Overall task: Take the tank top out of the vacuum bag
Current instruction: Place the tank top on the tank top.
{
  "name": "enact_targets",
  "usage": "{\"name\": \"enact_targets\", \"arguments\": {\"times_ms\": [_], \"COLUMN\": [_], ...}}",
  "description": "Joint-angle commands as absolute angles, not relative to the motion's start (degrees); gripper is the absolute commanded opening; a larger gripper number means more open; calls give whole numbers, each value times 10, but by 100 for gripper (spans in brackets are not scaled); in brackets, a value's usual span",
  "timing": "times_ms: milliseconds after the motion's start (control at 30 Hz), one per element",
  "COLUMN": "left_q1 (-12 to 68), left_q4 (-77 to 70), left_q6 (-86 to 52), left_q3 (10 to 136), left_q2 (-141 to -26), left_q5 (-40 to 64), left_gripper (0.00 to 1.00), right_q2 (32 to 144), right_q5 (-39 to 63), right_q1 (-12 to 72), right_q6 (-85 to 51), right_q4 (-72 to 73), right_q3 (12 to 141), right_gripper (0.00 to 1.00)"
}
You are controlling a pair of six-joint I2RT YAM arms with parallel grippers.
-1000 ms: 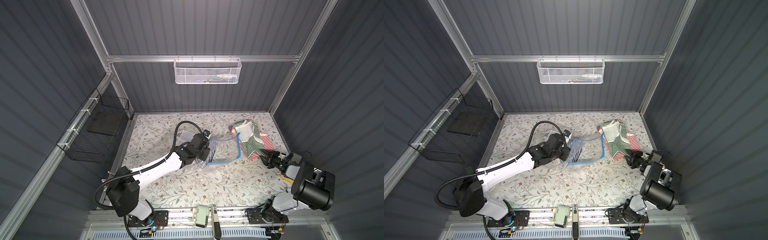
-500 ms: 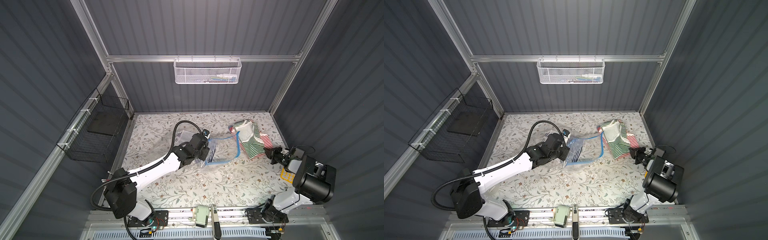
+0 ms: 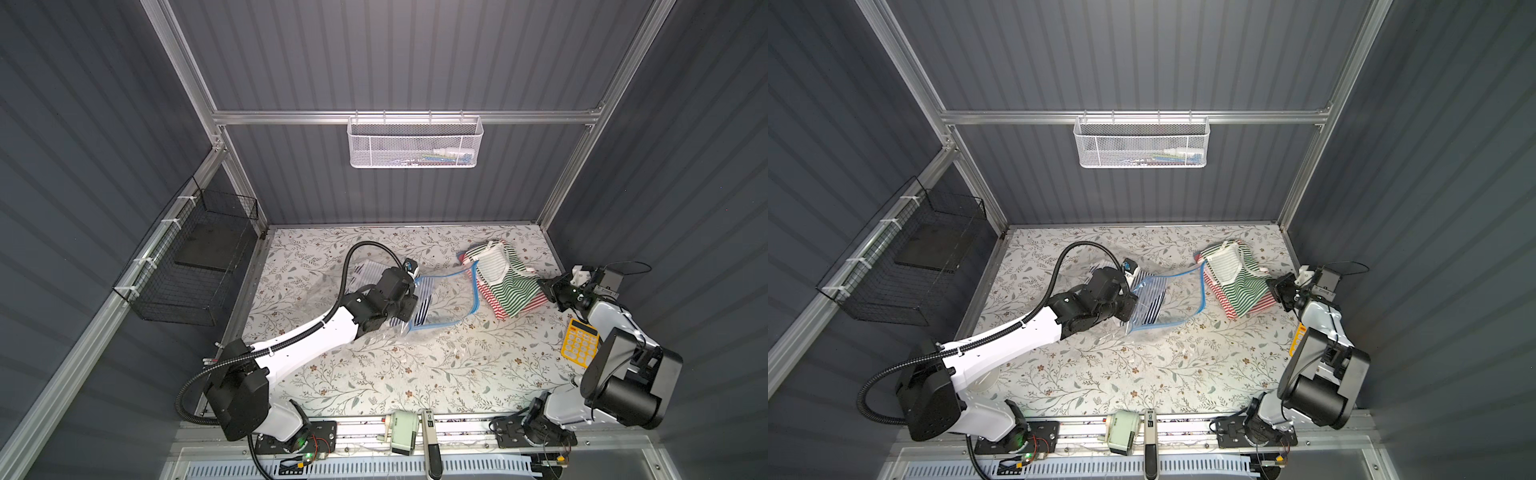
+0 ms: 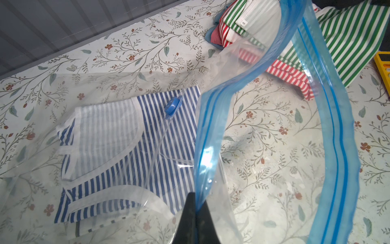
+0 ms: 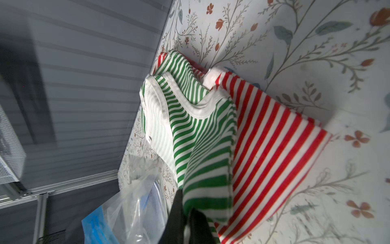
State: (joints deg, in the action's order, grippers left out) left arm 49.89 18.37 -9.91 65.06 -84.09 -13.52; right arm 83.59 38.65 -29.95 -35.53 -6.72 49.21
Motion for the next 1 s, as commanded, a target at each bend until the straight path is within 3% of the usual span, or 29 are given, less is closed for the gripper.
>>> {"name": "enact_targets", "arguments": {"times_ms": [0, 200, 333, 433, 467, 700, 967], "left_q1": [495, 496, 496, 496, 495, 495, 496], "left_q4": [186, 183, 197, 211, 211, 190, 213], "left_q6": [-103, -103, -97, -95, -96, -102, -116], "left_q3": [643, 641, 657, 665, 665, 639, 651], "left_q2": [-836, -836, -842, -846, -845, -825, -830], "left_q5": [-137, -135, -139, -146, -148, -140, -178], "left_gripper": [0, 0, 0, 0, 0, 0, 0], "right_q2": [830, 831, 802, 776, 766, 700, 715], "right_q5": [340, 282, 188, 119, 101, 38, 37], "right_q1": [-296, -295, -295, -295, -296, -230, -87], "right_q6": [-300, -300, -291, -284, -281, -226, -145], "right_q4": [-111, -89, -119, -144, -155, -210, -249], "right_q3": [501, 463, 459, 463, 467, 500, 520], "right_gripper": [0, 7, 24, 31, 39, 65, 69]}}
